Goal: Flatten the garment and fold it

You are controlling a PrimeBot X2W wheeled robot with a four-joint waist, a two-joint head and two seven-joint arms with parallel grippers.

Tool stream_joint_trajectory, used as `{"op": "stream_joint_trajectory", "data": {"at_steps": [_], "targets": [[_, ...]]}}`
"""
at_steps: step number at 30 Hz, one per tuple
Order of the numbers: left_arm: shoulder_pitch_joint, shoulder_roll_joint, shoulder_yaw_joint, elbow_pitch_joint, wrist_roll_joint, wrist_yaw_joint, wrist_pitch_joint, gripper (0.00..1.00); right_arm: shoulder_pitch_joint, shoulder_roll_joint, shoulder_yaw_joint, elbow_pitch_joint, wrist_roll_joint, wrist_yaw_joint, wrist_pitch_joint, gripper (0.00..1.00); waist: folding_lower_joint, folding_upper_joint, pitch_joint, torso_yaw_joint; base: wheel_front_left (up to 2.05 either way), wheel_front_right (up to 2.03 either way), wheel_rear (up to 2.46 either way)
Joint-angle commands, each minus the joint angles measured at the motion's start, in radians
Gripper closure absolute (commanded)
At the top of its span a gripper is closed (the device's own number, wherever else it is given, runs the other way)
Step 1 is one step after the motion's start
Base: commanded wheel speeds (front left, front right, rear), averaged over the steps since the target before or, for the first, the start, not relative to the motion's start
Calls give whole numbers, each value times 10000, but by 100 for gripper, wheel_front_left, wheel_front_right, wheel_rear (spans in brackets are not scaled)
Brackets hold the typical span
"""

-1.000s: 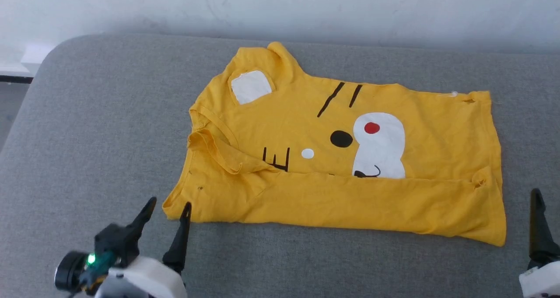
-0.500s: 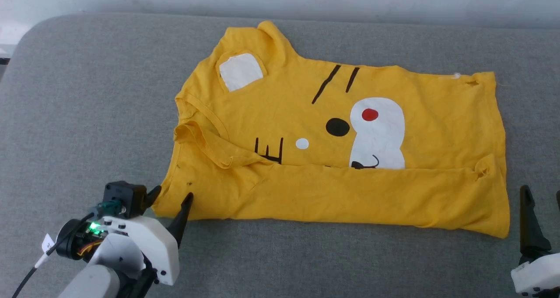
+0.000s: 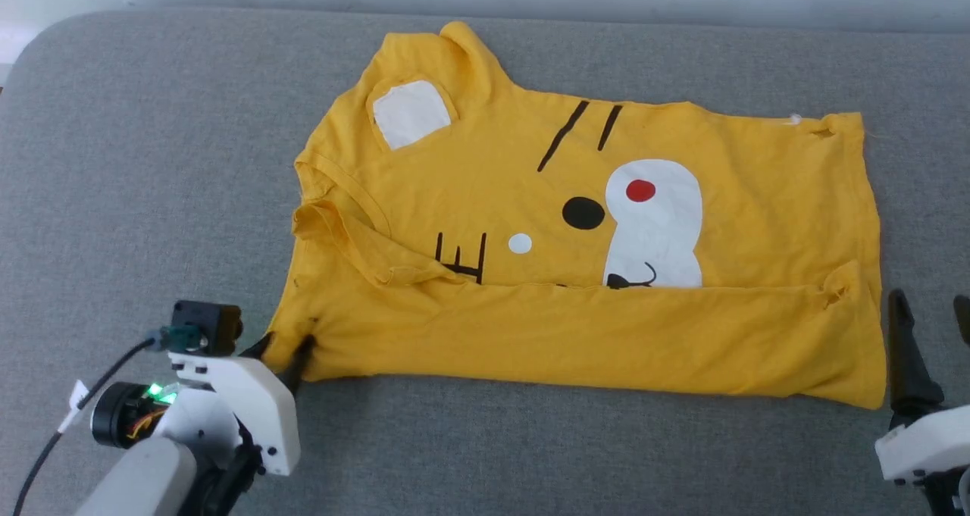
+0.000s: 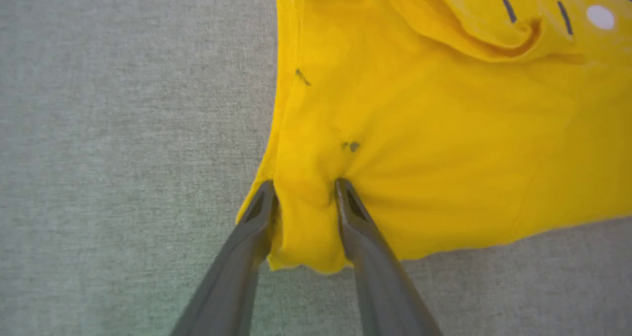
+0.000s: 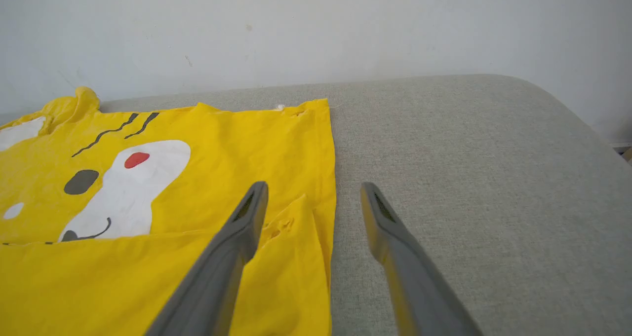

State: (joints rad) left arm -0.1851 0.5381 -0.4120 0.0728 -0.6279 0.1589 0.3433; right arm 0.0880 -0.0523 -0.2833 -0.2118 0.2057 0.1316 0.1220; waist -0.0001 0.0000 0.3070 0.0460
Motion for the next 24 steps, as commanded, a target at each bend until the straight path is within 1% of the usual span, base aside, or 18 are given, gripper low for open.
{"op": "stream_joint_trajectory", "data": {"at_steps": [1,5,8,14,16,19,24], "targets": [[229,-41,-83,616,-143,31,317,100,-175,20,36,-126,-134,-9,82,0,1,0,4,-11,0,0,0],[242,-264,220,593,-437,95,-85,100,-318,20,-47,-497,-146,-9,457,0,1,0,27,-19,0,0,0],[335,-327,435,340,-579,136,-404,100,-339,20,-240,-697,55,-9,1065,0,1,0,64,-60,0,0,0],[643,-319,569,-543,-541,287,-815,100,205,20,-692,-713,72,-9,4048,0,1,0,233,-89,0,0,0],[691,-370,552,-793,-519,339,-890,100,364,20,-748,-687,135,-9,4715,0,1,0,291,-59,0,0,0],[724,-425,488,-1051,-465,399,-938,100,412,20,-780,-470,411,-9,5037,0,1,0,366,-10,0,0,0],[736,-479,406,-1240,-418,442,-983,100,337,20,-475,-56,418,-9,4939,0,1,0,389,78,0,0,0]]}}
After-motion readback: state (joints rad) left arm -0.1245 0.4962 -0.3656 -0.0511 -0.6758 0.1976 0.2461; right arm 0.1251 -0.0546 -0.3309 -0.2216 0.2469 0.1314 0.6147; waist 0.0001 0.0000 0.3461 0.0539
